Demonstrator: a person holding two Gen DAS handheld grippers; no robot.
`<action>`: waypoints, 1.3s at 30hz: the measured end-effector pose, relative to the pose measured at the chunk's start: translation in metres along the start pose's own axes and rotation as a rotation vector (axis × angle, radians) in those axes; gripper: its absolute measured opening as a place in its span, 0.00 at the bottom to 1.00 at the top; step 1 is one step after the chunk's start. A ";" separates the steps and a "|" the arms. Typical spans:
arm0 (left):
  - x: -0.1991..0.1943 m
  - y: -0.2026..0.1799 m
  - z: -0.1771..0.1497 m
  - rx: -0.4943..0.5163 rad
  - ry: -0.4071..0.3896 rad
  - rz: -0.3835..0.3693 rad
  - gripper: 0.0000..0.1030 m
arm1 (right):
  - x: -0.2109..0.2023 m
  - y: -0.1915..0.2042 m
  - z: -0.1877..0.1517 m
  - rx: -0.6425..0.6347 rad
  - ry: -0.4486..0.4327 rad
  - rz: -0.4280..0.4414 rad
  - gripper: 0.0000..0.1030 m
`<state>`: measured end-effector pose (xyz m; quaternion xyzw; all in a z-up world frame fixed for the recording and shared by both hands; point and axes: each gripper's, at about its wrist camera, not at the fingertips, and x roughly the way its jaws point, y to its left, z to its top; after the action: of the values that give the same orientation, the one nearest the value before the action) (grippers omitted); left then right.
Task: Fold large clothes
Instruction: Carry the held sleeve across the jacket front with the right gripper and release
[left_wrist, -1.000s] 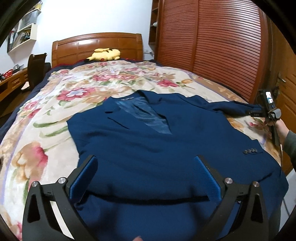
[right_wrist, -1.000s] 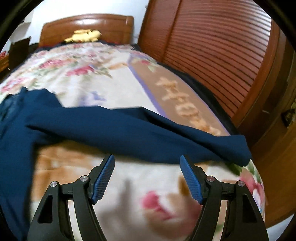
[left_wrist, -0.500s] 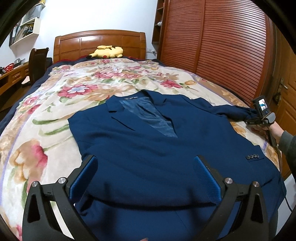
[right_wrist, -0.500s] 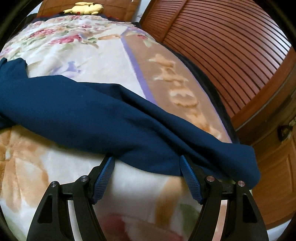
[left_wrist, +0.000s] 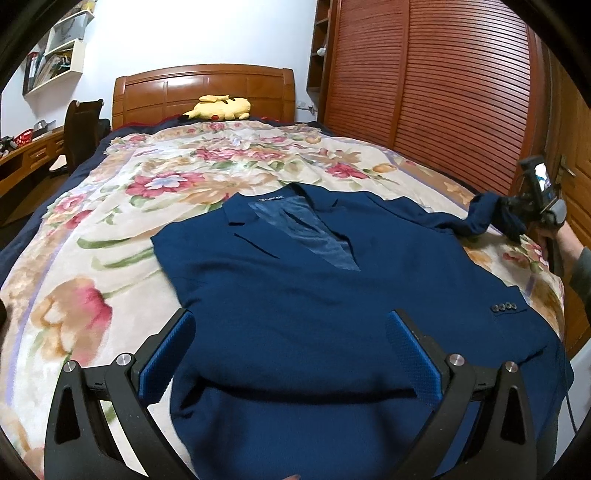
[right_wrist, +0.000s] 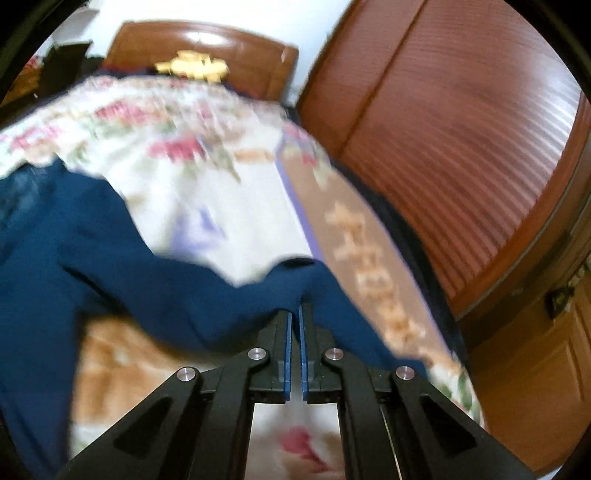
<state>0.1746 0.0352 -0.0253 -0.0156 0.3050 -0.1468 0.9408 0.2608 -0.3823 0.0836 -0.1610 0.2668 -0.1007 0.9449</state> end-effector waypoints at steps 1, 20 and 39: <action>-0.001 0.002 0.000 -0.003 -0.002 0.001 1.00 | -0.013 0.005 0.007 0.002 -0.032 0.015 0.03; -0.017 0.020 -0.005 -0.025 -0.018 0.026 1.00 | -0.126 0.086 0.022 -0.045 -0.284 0.357 0.03; -0.018 0.023 -0.006 -0.023 -0.018 0.035 1.00 | -0.120 0.137 -0.055 -0.125 -0.077 0.648 0.03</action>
<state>0.1628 0.0631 -0.0227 -0.0226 0.2986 -0.1264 0.9457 0.1450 -0.2362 0.0470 -0.1290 0.2740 0.2278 0.9254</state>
